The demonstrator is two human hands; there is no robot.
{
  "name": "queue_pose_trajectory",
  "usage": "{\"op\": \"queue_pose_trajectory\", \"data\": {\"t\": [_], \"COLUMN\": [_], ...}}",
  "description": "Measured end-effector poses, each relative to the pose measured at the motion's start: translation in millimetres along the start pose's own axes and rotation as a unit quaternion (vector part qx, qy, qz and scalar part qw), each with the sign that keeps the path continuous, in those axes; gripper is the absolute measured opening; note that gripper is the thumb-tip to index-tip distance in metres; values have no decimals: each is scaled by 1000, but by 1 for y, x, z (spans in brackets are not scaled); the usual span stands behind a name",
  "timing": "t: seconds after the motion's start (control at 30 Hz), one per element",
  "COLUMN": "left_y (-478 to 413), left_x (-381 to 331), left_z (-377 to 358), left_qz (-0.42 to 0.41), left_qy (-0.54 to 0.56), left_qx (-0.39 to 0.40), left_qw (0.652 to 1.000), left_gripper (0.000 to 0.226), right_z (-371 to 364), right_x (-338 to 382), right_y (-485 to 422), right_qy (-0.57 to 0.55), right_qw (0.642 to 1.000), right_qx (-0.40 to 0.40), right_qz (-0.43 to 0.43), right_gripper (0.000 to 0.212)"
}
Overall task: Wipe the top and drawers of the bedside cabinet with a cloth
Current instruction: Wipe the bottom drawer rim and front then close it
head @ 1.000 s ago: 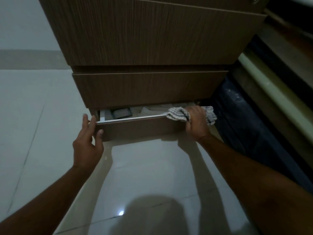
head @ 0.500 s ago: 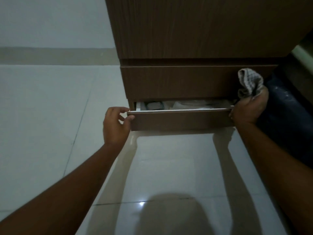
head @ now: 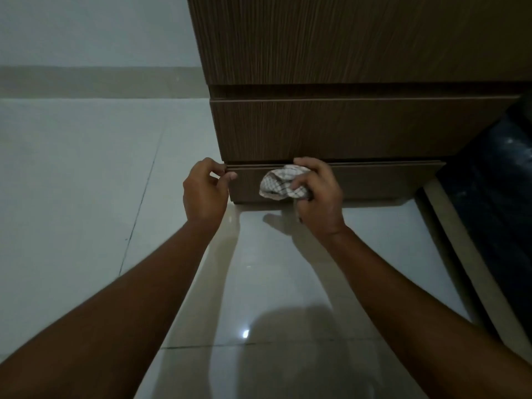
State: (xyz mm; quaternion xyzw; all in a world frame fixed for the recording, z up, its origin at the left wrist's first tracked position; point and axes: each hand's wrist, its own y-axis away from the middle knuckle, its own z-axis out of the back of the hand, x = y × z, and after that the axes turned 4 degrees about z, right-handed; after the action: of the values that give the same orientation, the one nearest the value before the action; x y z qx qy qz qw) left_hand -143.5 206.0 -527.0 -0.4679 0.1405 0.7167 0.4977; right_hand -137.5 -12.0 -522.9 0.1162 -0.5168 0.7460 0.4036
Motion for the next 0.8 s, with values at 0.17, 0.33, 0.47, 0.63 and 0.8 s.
{"op": "queue_pose_trajectory", "data": {"t": [0.17, 0.33, 0.47, 0.63, 0.8], "left_y": [0, 1, 3, 3, 2], "left_x": [3, 2, 0, -1, -2], "left_z": [0, -2, -3, -2, 0], "left_qz": [-17, -15, -10, -11, -21], "left_qy": [5, 19, 30, 34, 43], "left_qx": [5, 10, 7, 9, 10], "left_qw": [1000, 1000, 999, 999, 999], "left_gripper": [18, 15, 15, 14, 14], "right_z": [-13, -13, -16, -21, -26], "right_x": [-6, 5, 11, 22, 60], "right_y": [-10, -3, -1, -2, -24], "right_qy": [52, 19, -47, -409, -416], "right_qw": [998, 950, 789, 572, 549], "right_qx": [16, -45, -93, -215, -369], "right_qz": [-8, -308, -605, -678, -624], "right_gripper": [20, 6, 64, 62, 47]}}
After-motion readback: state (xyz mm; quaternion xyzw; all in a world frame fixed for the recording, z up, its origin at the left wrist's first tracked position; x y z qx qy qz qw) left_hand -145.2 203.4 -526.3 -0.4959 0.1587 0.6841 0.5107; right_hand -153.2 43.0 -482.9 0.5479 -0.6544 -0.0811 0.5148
